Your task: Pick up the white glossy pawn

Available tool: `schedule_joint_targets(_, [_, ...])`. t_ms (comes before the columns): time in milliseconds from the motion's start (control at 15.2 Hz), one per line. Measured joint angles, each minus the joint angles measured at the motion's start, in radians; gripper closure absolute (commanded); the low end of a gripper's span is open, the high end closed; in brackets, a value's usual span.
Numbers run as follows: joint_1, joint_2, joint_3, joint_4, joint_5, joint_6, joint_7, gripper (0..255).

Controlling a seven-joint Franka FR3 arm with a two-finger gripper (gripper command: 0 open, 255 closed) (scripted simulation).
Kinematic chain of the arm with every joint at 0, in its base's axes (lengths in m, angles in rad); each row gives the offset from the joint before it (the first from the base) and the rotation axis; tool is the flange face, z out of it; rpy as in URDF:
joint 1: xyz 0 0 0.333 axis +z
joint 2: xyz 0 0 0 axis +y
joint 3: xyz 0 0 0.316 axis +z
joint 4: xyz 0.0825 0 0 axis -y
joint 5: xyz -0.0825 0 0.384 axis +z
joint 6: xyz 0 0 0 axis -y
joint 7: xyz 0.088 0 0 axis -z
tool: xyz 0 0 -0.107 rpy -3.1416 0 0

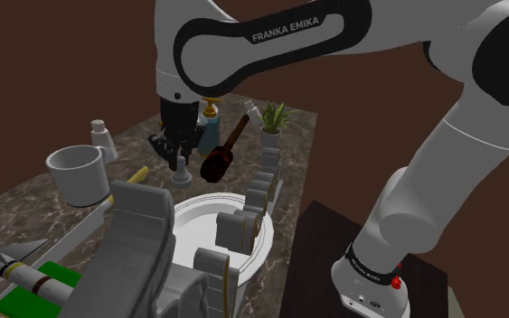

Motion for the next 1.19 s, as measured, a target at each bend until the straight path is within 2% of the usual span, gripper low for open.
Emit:
schedule_joint_targets(264, [0.0, -0.001, 0.0, 0.015, 0.0, -0.016, 0.001, 255])
schedule_joint_targets(1188, [-0.003, -0.019, -0.007, 0.176, 0.004, -0.195, 0.0, 255])
